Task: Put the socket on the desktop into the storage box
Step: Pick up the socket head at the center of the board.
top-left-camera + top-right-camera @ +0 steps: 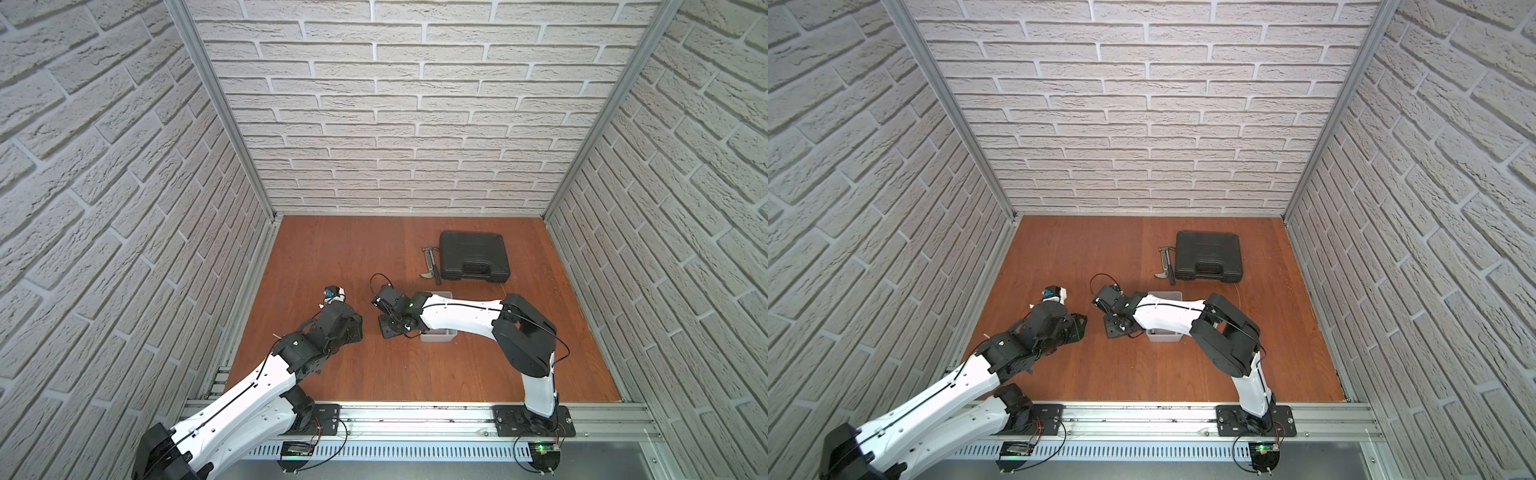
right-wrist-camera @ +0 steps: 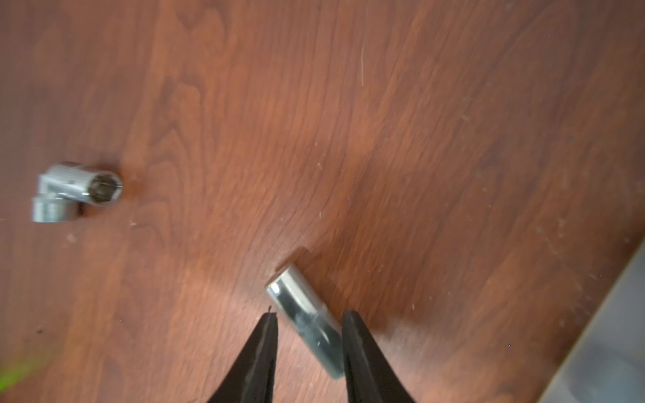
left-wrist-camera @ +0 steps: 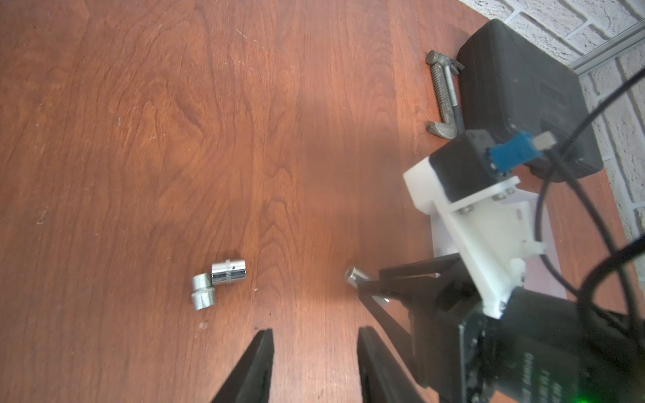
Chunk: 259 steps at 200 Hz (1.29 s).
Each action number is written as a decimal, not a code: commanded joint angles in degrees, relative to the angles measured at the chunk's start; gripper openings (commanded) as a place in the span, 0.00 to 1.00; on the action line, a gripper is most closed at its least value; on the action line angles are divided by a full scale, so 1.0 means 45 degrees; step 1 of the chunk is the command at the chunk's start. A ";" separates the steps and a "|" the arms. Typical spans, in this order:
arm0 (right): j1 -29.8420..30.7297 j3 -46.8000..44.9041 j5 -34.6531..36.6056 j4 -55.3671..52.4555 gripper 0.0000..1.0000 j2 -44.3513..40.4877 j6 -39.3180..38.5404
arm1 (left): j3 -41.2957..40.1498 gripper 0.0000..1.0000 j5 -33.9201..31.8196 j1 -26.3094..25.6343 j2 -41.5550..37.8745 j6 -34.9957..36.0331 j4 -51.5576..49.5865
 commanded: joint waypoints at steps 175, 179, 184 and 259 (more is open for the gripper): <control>0.0513 0.1620 0.1856 -0.2300 0.20 0.1163 0.0025 | -0.0317 0.45 0.0257 0.0291 -0.0378 -0.0031 0.0470; 0.0526 0.1632 0.1876 -0.2300 0.19 0.1139 0.0018 | -0.0317 0.45 0.0257 0.0302 -0.0417 -0.0033 0.0459; 0.0557 0.1633 0.1902 -0.2294 0.18 0.1102 0.0024 | -0.0317 0.45 0.0246 0.0302 -0.0419 -0.0028 0.0460; 0.0840 0.2084 0.2604 -0.3053 0.16 0.1147 0.0024 | -0.0312 0.44 0.0403 0.0322 -0.0286 -0.0114 0.0571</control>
